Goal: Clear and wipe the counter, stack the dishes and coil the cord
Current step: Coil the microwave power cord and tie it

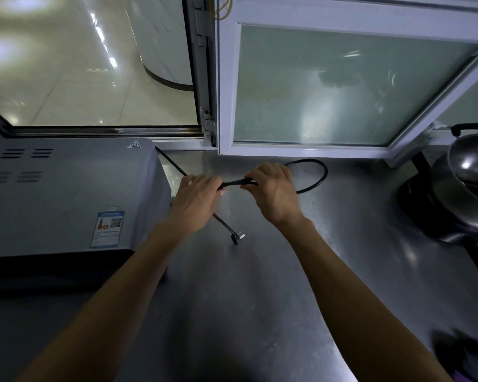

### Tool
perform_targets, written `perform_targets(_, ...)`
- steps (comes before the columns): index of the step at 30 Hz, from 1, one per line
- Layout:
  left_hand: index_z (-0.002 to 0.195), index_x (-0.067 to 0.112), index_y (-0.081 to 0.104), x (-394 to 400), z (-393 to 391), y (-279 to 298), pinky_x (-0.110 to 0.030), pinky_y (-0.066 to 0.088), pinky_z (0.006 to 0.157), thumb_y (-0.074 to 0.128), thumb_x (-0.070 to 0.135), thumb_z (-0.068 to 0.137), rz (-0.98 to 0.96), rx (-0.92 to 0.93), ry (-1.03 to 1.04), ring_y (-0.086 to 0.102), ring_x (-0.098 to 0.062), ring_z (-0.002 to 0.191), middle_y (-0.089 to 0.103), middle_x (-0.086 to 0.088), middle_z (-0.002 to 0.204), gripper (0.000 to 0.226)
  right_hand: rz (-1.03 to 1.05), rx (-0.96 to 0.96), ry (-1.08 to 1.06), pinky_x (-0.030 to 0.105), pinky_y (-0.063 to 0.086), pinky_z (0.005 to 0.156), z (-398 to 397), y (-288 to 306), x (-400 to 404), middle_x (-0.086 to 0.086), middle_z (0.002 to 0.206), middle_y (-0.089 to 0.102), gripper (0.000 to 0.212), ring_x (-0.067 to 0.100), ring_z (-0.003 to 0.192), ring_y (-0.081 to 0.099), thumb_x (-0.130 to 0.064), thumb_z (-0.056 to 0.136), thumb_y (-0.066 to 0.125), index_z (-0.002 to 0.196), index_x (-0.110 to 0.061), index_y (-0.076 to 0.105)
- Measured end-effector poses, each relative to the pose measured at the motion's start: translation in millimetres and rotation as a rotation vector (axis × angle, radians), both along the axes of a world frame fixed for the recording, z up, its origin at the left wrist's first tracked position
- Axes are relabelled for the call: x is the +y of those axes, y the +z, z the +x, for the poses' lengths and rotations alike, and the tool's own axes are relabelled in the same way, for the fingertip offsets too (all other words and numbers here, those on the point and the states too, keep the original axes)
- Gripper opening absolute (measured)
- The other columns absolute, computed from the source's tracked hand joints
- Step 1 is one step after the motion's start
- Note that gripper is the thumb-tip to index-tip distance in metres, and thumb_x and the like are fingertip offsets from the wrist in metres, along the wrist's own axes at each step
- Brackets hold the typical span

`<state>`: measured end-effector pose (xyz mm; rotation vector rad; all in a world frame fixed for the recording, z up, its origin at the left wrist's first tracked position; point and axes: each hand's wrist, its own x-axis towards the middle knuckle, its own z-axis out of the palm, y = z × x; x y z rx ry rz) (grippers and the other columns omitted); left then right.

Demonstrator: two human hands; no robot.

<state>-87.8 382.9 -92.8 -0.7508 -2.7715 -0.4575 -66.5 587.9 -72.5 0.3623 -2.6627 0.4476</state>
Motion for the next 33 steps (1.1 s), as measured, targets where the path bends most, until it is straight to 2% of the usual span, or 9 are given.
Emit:
perform_targets(10, 0.092, 0.012, 0.053, -7, -19, 10, -0.04, 0.041, 0.076, 0.048, 0.027, 0.101, -0.009, -0.06, 0.109, 0.056, -0.028, 0.075, 0.059, -0.005, 0.08, 0.018, -0.073, 0.034, -0.095, 0.043, 0.043, 0.088, -18, 12, -4, 0.002, 0.094, 0.059, 0.017, 0.025, 0.088, 0.054, -0.031, 0.092, 0.066, 0.097, -0.016, 0.068)
perform_targets(14, 0.091, 0.009, 0.055, -2, -24, 29, -0.035, 0.03, 0.063, 0.049, 0.018, 0.102, 0.14, -0.089, 0.16, 0.053, -0.031, 0.067, 0.057, -0.007, 0.073, 0.016, -0.177, 0.033, -0.092, 0.043, 0.044, 0.086, -22, 8, -2, 0.004, 0.097, 0.06, 0.019, 0.027, 0.092, 0.056, -0.031, 0.092, 0.065, 0.101, -0.015, 0.068)
perform_targets(17, 0.099, 0.011, 0.056, -2, -27, 36, -0.036, 0.038, 0.061, 0.046, 0.018, 0.103, 0.29, -0.105, 0.165, 0.059, -0.027, 0.073, 0.068, -0.004, 0.086, 0.013, -0.23, -0.022, -0.05, 0.046, 0.047, 0.089, -25, 2, 2, 0.008, 0.11, 0.061, 0.032, 0.03, 0.103, 0.057, -0.031, 0.093, 0.066, 0.119, -0.011, 0.064)
perform_targets(19, 0.105, 0.014, 0.057, -3, -28, 38, -0.035, 0.042, 0.064, 0.043, 0.015, 0.103, 0.375, -0.131, 0.167, 0.059, -0.022, 0.076, 0.069, 0.002, 0.091, 0.014, -0.24, -0.109, -0.026, 0.046, 0.048, 0.094, -24, -5, 1, 0.01, 0.122, 0.059, 0.042, 0.03, 0.112, 0.055, -0.033, 0.096, 0.063, 0.131, -0.011, 0.057)
perform_targets(23, 0.105, 0.014, 0.059, -5, -27, 40, -0.032, 0.042, 0.068, 0.045, 0.011, 0.101, 0.456, -0.156, 0.16, 0.058, -0.015, 0.074, 0.068, 0.005, 0.09, 0.015, -0.4, -0.237, -0.028, 0.04, 0.047, 0.099, -15, -21, -13, 0.009, 0.132, 0.053, 0.05, 0.026, 0.121, 0.052, -0.037, 0.097, 0.061, 0.139, -0.012, 0.051)
perform_targets(25, 0.103, 0.014, 0.059, -7, -26, 38, -0.029, 0.046, 0.067, 0.047, 0.012, 0.101, 0.517, -0.182, 0.166, 0.058, -0.002, 0.069, 0.068, 0.005, 0.088, 0.013, -0.471, -0.291, -0.047, 0.036, 0.044, 0.101, -12, -27, -27, 0.009, 0.136, 0.05, 0.054, 0.024, 0.123, 0.05, -0.039, 0.097, 0.06, 0.142, -0.011, 0.047)
perform_targets(27, 0.102, 0.015, 0.06, -11, -25, 37, -0.021, 0.046, 0.068, 0.049, 0.013, 0.101, 0.588, -0.203, 0.174, 0.061, 0.004, 0.074, 0.068, 0.007, 0.086, 0.012, -0.525, -0.337, -0.044, 0.034, 0.041, 0.104, -10, -32, -42, 0.009, 0.138, 0.048, 0.056, 0.023, 0.126, 0.048, -0.038, 0.098, 0.059, 0.144, -0.011, 0.042)
perform_targets(30, 0.101, 0.015, 0.063, -18, -26, 39, -0.012, 0.043, 0.07, 0.052, 0.012, 0.1, 0.672, -0.234, 0.152, 0.064, 0.006, 0.083, 0.07, 0.008, 0.086, 0.011, -0.592, -0.392, -0.039, 0.038, 0.042, 0.106, -13, -37, -62, 0.007, 0.137, 0.05, 0.054, 0.022, 0.125, 0.048, -0.038, 0.098, 0.059, 0.143, -0.013, 0.042)
perform_targets(33, 0.098, 0.015, 0.065, -26, -29, 44, -0.011, 0.044, 0.072, 0.054, 0.011, 0.098, 0.739, -0.282, 0.123, 0.065, 0.002, 0.08, 0.07, 0.006, 0.083, 0.012, -0.459, -0.322, -0.086, 0.044, 0.043, 0.099, -21, -41, -75, 0.004, 0.128, 0.059, 0.052, 0.024, 0.119, 0.051, -0.046, 0.098, 0.054, 0.14, -0.015, 0.046)
